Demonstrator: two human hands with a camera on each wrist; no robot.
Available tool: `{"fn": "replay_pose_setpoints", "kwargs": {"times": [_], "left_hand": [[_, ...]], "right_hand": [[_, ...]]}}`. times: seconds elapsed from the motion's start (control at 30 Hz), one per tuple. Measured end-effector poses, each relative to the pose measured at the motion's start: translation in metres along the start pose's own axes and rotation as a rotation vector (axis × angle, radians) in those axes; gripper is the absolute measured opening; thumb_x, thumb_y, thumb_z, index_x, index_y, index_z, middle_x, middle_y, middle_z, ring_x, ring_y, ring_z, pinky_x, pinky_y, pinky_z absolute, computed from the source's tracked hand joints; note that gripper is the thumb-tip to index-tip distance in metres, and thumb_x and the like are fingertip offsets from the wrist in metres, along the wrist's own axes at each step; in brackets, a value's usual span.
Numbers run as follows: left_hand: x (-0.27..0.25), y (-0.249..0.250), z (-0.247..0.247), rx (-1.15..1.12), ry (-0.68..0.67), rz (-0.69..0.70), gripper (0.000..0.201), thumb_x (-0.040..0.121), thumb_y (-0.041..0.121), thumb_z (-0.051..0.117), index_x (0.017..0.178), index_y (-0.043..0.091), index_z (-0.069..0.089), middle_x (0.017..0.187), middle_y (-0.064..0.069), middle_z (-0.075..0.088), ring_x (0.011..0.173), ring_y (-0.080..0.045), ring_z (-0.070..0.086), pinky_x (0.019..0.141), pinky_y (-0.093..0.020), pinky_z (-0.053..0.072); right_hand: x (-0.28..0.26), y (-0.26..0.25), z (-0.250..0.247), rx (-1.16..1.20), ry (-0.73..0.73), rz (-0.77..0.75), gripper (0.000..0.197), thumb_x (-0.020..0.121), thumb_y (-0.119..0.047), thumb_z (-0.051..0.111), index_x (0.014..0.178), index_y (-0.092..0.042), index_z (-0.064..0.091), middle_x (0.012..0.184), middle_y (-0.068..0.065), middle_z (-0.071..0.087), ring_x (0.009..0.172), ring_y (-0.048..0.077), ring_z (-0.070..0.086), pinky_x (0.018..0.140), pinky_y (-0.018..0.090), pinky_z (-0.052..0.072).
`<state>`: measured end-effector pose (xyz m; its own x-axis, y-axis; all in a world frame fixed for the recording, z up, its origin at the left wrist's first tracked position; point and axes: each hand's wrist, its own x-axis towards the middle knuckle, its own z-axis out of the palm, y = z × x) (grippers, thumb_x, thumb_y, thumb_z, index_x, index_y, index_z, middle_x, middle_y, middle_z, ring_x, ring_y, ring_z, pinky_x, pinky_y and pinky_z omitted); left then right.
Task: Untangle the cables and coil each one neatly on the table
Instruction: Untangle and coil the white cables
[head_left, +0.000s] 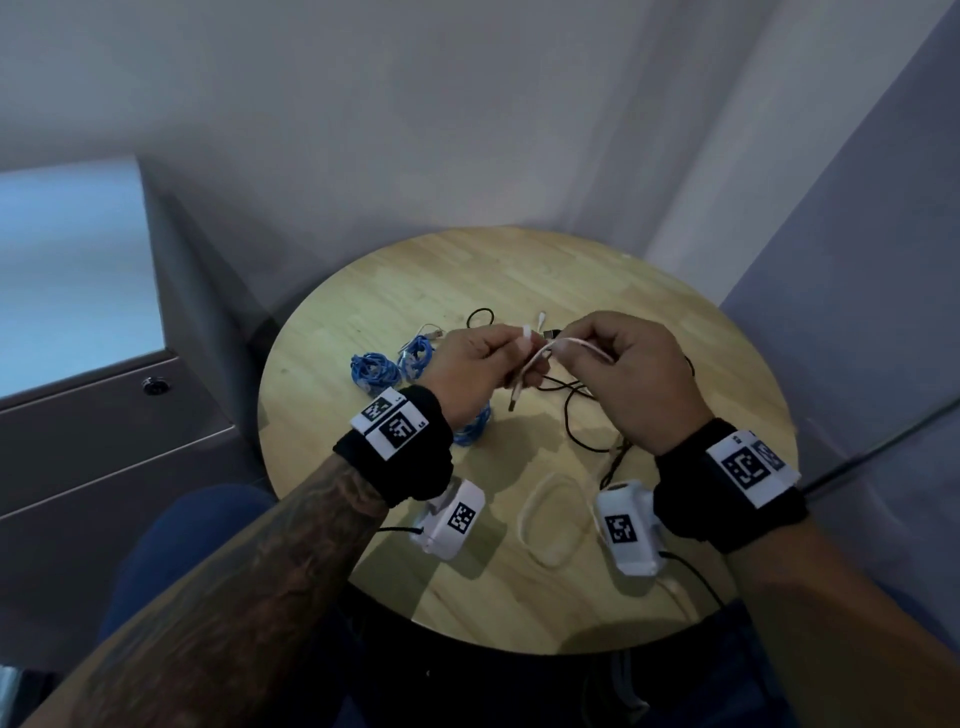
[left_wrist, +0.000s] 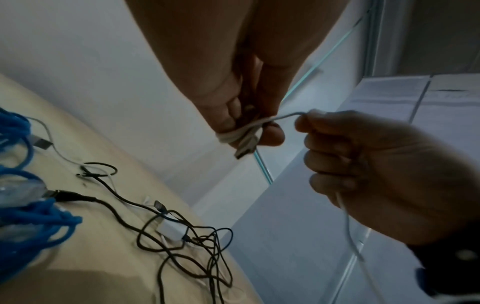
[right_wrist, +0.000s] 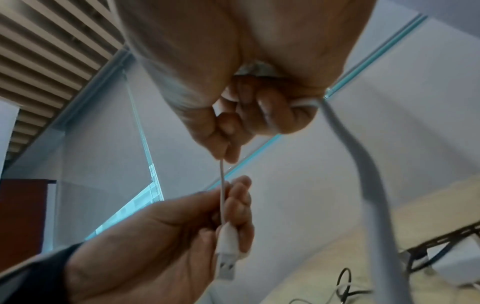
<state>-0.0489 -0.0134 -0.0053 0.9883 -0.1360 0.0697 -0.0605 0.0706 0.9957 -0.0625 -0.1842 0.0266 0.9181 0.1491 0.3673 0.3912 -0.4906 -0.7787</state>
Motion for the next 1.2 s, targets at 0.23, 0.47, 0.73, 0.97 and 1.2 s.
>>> {"fn": "replay_pose_setpoints", "kwargs": {"times": [0.23, 0.47, 0.73, 0.97, 1.2], "left_hand": [[-0.005, 0.005, 0.007, -0.255, -0.286, -0.223, 0.025, 0.097, -0.007, 0.036, 0.106, -0.007, 0.059, 0.077, -0.011, 0.056, 0.064, -0.017, 0.052, 0.067, -0.027, 0.047], [0.001, 0.007, 0.001, -0.725, -0.039, -0.23, 0.021, 0.097, -0.004, 0.041, 0.104, -0.001, 0.061, 0.086, -0.01, 0.073, 0.077, -0.016, 0.071, 0.079, -0.028, 0.058], [0.012, -0.005, -0.024, -0.493, 0.321, -0.01, 0.015, 0.093, -0.006, 0.054, 0.104, -0.002, 0.064, 0.096, -0.017, 0.071, 0.084, -0.023, 0.073, 0.079, -0.028, 0.058], [0.003, -0.008, -0.002, -0.005, -0.035, -0.001, 0.019, 0.097, 0.0, 0.051, 0.105, -0.002, 0.068, 0.08, -0.011, 0.068, 0.067, -0.012, 0.066, 0.068, -0.023, 0.053], [-0.007, 0.005, 0.004, -0.312, -0.274, -0.192, 0.026, 0.099, -0.003, 0.036, 0.098, -0.006, 0.062, 0.084, -0.016, 0.055, 0.068, -0.022, 0.054, 0.068, -0.03, 0.048]], "right_hand": [[0.008, 0.033, 0.003, -0.069, 0.074, 0.08, 0.012, 0.094, -0.024, 0.064, 0.094, -0.025, 0.076, 0.092, -0.01, 0.073, 0.09, 0.005, 0.066, 0.083, 0.03, 0.052], [-0.004, 0.027, 0.026, 0.003, -0.339, 0.198, 0.023, 0.105, -0.032, 0.044, 0.102, -0.025, 0.067, 0.071, 0.0, 0.066, 0.049, 0.009, 0.052, 0.054, 0.037, 0.054], [-0.019, -0.001, 0.026, -0.026, -0.562, 0.144, 0.025, 0.103, -0.028, 0.052, 0.102, -0.01, 0.069, 0.054, -0.01, 0.053, 0.048, 0.005, 0.049, 0.051, 0.03, 0.049], [0.003, 0.001, 0.002, -0.091, -0.054, -0.041, 0.017, 0.095, -0.022, 0.062, 0.081, -0.019, 0.072, 0.067, -0.01, 0.065, 0.063, 0.006, 0.056, 0.058, 0.025, 0.042], [0.01, 0.03, -0.005, -0.131, 0.024, 0.005, 0.016, 0.095, -0.032, 0.062, 0.091, -0.022, 0.074, 0.08, -0.013, 0.069, 0.073, -0.003, 0.061, 0.069, 0.022, 0.046]]}}
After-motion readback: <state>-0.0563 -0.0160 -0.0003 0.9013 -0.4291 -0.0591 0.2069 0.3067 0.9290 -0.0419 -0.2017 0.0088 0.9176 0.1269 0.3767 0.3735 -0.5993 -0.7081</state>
